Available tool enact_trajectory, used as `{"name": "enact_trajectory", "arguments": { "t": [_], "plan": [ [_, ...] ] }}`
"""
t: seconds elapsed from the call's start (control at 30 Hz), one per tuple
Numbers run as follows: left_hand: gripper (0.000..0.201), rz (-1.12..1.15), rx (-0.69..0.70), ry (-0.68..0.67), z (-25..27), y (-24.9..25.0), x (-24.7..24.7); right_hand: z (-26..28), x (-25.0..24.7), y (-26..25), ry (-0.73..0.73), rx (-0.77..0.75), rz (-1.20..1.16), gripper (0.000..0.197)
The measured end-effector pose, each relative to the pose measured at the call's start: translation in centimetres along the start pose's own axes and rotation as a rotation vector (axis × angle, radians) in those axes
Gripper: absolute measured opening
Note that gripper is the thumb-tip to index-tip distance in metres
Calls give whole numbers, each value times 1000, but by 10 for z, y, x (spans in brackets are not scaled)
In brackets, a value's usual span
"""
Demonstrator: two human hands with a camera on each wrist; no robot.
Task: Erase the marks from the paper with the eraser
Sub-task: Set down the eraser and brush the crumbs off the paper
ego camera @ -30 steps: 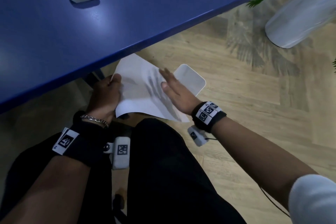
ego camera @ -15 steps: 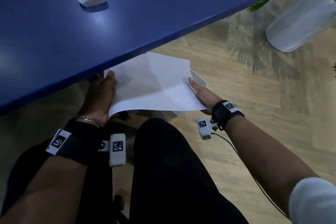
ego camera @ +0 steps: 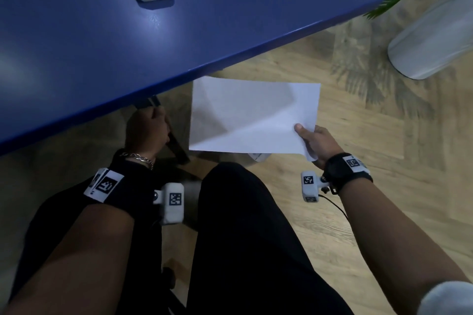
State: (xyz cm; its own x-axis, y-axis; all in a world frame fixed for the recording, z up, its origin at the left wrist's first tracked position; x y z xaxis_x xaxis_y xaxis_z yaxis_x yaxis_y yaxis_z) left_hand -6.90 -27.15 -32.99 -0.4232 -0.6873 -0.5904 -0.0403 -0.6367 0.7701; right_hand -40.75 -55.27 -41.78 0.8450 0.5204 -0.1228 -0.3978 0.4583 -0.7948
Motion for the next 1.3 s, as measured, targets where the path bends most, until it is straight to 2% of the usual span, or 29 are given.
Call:
{"name": "enact_trajectory", "arguments": {
  "t": [0.1,0.17,0.2,0.23,0.33,0.37,0.53,0.63,0.83,0.9,1.03,1.1,1.2,1.3],
  "plan": [
    [53,18,-27,-75,2,4,21,4,-7,0,12,-6,-25,33],
    [95,3,-125,-212,11,-6,46,10,-2,-2,-10,-11,-55,30],
    [106,28,-156,-270,17,-12,57,13,2,-3,-20,-8,-70,30],
    [100,59,-156,-309,20,-16,65,15,5,-2,-27,-5,-83,31],
    [47,15,-66,-326,24,-10,69,18,6,2,-19,-1,-74,35],
    [37,-15,-45,-306,22,-8,67,18,4,6,-7,1,-64,35],
    [16,-130,-14,-219,8,-6,49,24,-15,17,106,6,-51,33],
    [17,-135,-13,-147,8,2,38,34,-32,14,158,20,-76,27],
    [20,-183,315,-223,37,69,41,74,-57,-12,171,-17,-156,22],
    [22,-205,415,-243,50,92,38,90,-62,-23,152,-41,-181,25],
    [34,-290,762,-337,106,154,41,130,-74,-46,130,-82,-201,29],
    [44,-344,892,-395,135,177,46,152,-80,-57,104,-96,-202,30],
    [62,-440,930,-447,156,202,44,186,-86,-76,38,-126,-127,32],
    [82,-498,862,-514,162,223,25,224,-90,-101,-45,-197,20,30]
  ]
}}
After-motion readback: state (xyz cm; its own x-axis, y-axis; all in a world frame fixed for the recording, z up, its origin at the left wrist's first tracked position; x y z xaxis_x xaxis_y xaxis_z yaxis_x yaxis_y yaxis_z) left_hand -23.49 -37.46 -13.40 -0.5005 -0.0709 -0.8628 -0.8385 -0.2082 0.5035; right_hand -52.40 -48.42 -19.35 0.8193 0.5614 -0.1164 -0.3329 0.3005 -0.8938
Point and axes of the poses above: each hand's wrist, its own z-axis away from the middle knuckle, its own x-axis out of the palm, y = z × x, the point moved 8 cm from there along -z, towards the middle knuckle, and after that the axes turned 5 degrees about y, right-handed, at the moved point
